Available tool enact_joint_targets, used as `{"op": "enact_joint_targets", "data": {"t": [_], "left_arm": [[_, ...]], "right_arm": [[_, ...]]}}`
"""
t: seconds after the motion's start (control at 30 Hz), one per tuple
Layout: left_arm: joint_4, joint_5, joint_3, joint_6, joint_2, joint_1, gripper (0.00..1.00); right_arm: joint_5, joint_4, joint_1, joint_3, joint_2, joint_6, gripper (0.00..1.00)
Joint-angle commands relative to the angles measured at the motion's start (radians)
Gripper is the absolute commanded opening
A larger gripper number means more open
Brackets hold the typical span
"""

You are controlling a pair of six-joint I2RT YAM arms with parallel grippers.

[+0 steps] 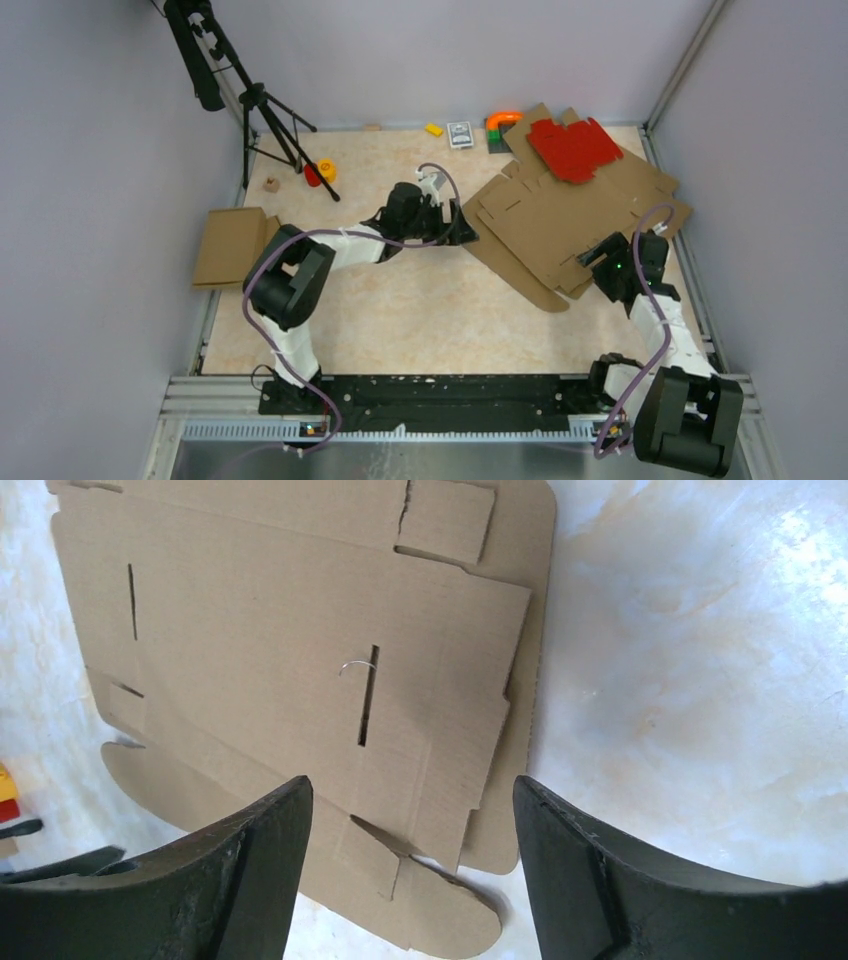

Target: Fold the paper box

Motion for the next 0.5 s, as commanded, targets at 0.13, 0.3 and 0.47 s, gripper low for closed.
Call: {"op": "enact_joint_targets", "data": {"t": [0.13,0.3,0.47], "left_arm": [[0.161,0.038,0.058,-0.064,0.135,-0.03,0.91],[0.113,0.085,0.107,-0.056,0.165,-0.029,0.92],[0.002,0.08,0.172,-0.022,0.203,-0.029,0.92]], "right_arm": [[-0.102,0.1,-0.009,-0.039,0.047,0.049,0.67],[-0.113,0.146,-0.009,-0.042,0.088,0.054,0.65],[-0.131,0.195,-0.009,-0.047,0.117,0.077,0.64]]}}
